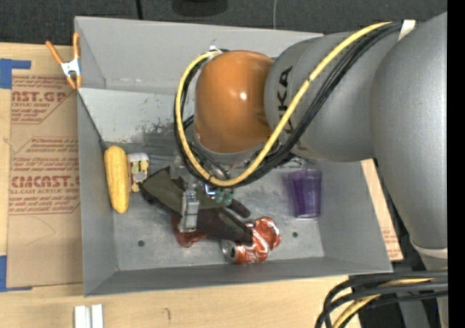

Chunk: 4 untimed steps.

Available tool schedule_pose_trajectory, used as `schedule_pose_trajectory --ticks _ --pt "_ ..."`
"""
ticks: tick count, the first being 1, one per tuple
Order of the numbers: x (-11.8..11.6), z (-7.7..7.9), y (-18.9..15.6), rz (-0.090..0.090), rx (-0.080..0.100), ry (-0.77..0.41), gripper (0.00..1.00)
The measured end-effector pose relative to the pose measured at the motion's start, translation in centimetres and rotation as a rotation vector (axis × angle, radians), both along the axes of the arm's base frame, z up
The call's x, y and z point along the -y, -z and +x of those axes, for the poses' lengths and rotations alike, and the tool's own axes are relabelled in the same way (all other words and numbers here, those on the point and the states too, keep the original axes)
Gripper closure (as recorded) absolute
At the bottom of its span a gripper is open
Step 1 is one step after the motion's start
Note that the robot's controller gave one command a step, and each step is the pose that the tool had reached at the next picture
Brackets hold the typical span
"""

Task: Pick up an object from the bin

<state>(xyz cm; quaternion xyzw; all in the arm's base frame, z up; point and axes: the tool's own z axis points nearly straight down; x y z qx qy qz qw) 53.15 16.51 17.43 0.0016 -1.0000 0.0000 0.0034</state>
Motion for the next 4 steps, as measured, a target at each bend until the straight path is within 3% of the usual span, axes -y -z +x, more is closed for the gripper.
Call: schedule_pose_trajectory --ticks 1,2,3,4 --pt "0.1 0.2 -0.5 0.001 0.008 0.002 0.00" --pt "1.8 0.6 3.5 0.003 0.015 -0.057 0.00" --pt "2.9 1.1 7.6 0.002 0.008 -0.025 0.00" --pt "6.1 2.2 9.9 0.006 0.027 -0.076 1.00"
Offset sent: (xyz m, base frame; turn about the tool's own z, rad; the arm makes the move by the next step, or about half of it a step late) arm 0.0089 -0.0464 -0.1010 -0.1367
